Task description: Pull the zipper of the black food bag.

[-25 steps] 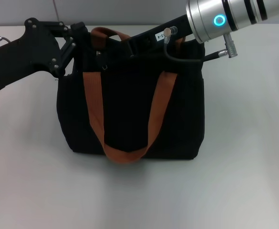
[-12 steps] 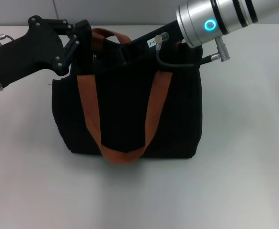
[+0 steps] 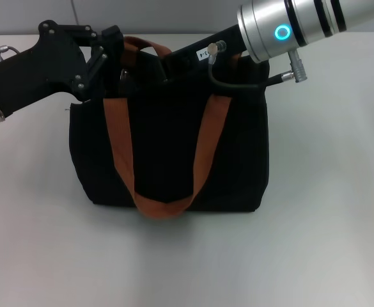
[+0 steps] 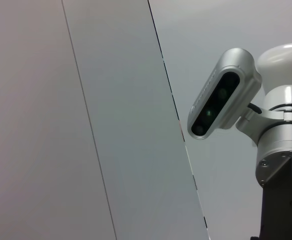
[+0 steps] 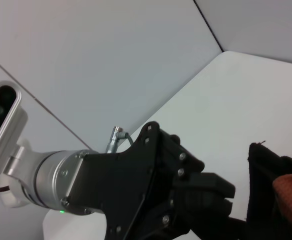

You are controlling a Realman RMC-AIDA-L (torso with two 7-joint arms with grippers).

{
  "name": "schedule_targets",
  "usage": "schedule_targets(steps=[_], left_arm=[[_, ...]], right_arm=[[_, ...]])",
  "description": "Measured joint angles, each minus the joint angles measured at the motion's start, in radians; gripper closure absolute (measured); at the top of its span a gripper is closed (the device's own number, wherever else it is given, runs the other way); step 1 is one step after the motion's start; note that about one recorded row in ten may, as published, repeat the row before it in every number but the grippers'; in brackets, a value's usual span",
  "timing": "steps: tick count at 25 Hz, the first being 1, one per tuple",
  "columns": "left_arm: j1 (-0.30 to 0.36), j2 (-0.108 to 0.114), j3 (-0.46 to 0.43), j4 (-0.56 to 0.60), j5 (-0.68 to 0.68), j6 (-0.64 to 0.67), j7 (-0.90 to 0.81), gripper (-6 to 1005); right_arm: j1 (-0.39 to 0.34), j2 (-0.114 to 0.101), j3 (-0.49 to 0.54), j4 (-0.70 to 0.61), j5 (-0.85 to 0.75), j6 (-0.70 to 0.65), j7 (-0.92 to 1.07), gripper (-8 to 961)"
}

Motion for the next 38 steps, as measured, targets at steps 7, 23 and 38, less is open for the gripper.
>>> schedule_targets(steps=[7, 23, 38], left_arm=[[0.000, 0.000, -0.001, 0.000, 0.000, 0.000, 0.000, 973], [0.001, 0.000, -0.001, 0.000, -0.016, 0.000, 0.000, 973], [0.007, 0.000, -0.001, -0.002, -0.024, -0.001, 0.000, 974]], right_arm=[[-0.001, 0.000, -0.001, 0.001, -0.005, 0.018, 0.009, 718], [-0.008, 0.000, 0.004, 0.000, 0.001, 0.053, 0.035, 723], [-0.024, -0.004, -0.012, 0.010, 0.057, 0.053, 0.029, 723]])
